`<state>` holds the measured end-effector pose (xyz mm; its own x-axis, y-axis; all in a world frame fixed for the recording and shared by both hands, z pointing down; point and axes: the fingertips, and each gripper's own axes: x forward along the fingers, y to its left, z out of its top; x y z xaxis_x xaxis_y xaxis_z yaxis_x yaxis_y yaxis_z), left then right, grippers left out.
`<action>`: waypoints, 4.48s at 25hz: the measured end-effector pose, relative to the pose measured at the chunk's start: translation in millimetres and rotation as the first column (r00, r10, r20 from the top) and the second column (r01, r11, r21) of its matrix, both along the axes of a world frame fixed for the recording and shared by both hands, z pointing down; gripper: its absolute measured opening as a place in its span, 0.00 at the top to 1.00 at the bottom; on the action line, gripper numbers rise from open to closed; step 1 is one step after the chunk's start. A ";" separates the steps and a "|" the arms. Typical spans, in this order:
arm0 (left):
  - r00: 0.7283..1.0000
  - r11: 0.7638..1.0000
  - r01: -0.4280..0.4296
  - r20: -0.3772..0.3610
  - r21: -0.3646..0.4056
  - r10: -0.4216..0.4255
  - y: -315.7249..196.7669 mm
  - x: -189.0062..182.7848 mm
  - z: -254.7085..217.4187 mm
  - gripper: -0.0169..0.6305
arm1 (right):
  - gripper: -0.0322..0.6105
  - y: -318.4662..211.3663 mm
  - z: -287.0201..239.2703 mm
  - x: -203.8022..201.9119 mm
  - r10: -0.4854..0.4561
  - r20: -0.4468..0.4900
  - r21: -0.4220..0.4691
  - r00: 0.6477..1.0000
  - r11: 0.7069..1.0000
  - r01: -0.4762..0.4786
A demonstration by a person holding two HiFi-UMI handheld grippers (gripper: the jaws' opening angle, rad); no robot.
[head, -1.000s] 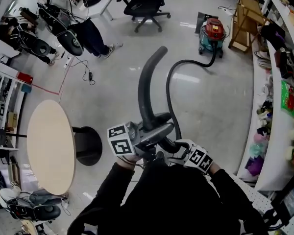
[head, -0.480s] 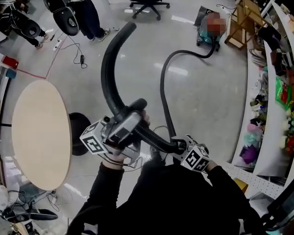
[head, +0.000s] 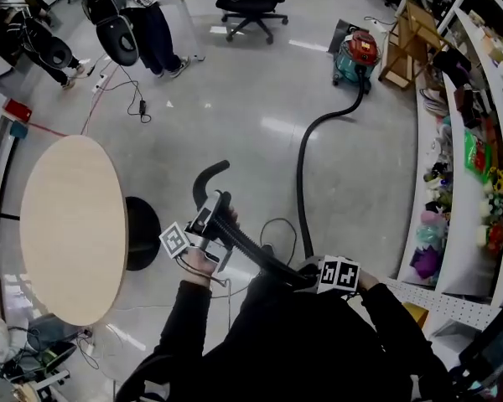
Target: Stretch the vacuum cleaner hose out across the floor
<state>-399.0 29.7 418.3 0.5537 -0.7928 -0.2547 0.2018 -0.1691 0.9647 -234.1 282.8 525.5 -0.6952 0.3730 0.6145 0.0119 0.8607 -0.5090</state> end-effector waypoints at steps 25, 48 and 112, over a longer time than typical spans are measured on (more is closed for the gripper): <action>0.981 0.992 -0.126 0.150 -0.007 0.125 230.9 148.1 -16.4 0.56 | 0.66 239.6 25.7 125.3 0.087 0.119 -0.071 0.989 0.994 -0.079; 0.901 0.712 -0.399 0.100 0.578 0.423 486.4 95.3 -205.8 0.61 | 0.60 325.6 -6.2 29.8 0.279 -0.111 0.505 0.954 0.842 -0.187; 0.871 0.842 -0.322 0.484 0.433 0.084 866.0 107.9 -144.3 0.61 | 0.44 589.8 -183.0 -1.5 0.915 0.233 -0.969 -0.330 0.189 -0.160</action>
<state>-291.1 895.7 274.0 0.8319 -0.4853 -0.2692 -0.1275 -0.6392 0.7584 -235.6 872.6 342.5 -0.4022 -0.7845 -0.4720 0.3324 0.3553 -0.8737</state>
